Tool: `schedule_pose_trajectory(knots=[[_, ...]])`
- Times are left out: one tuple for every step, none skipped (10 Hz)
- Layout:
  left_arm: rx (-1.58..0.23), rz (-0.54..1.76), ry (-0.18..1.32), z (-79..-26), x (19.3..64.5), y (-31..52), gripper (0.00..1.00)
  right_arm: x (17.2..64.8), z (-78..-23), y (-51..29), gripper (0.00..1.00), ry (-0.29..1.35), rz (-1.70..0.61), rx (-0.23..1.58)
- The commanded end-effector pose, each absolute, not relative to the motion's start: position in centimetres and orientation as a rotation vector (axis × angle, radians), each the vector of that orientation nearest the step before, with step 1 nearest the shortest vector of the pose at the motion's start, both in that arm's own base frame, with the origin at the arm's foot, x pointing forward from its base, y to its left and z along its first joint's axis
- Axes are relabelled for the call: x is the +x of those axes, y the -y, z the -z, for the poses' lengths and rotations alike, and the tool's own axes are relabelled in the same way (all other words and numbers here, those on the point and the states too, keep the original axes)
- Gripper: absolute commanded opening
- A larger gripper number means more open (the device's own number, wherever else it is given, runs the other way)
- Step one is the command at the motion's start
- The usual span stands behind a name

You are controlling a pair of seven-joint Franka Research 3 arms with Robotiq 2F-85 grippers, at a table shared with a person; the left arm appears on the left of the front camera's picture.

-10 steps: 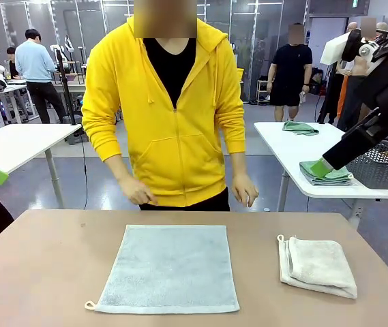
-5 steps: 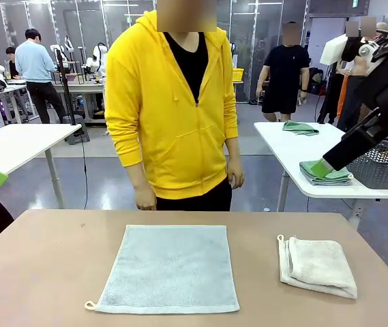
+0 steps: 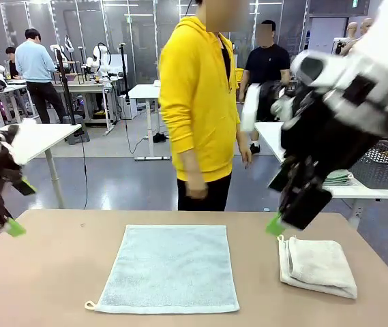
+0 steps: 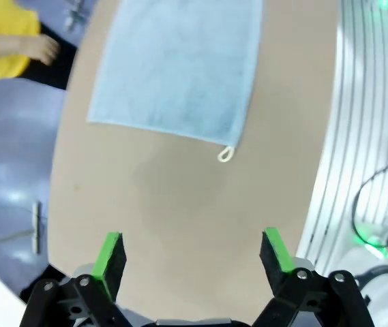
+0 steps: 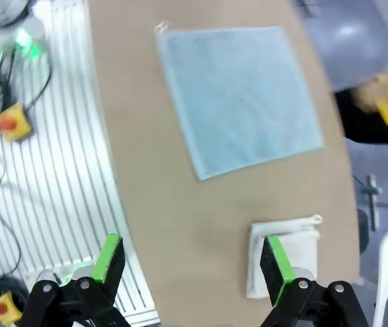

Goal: Fold the towels and place them in the basket.
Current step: When a person lays out a Towel with hook on the table, fold it in half twice.

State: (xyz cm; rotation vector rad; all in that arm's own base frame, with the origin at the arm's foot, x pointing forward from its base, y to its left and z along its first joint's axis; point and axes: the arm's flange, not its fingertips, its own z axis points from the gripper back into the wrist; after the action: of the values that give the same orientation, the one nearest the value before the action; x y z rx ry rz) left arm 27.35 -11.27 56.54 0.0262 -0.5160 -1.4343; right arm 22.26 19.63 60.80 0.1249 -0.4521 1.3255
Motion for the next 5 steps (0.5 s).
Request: schedule_pose_trajectory(knots=[[0.021, 1.577, 0.457, -53.5, 27.8, 13.0, 1.0, 23.9, -58.8, -21.9, 1.0, 0.334, -1.438, 0.132], [-0.011, 1.593, 0.456, -52.1, 27.8, 14.1, 1.0, 24.2, -56.5, -23.4, 1.0, 0.274, -1.458, 0.096], [-0.028, 1.599, 0.421, -50.8, 27.8, 15.0, 1.0, 24.4, -54.4, -24.3, 1.0, 0.229, -1.483, 0.059], [-0.032, 1.592, 0.384, -49.5, 27.8, 15.5, 1.0, 24.5, -52.8, -24.8, 1.0, 0.215, -1.498, 0.071], [-0.047, 1.568, 0.355, -48.2, 28.2, 15.9, 1.0, 25.0, -50.9, -24.8, 1.0, 0.201, -1.489, 0.05]])
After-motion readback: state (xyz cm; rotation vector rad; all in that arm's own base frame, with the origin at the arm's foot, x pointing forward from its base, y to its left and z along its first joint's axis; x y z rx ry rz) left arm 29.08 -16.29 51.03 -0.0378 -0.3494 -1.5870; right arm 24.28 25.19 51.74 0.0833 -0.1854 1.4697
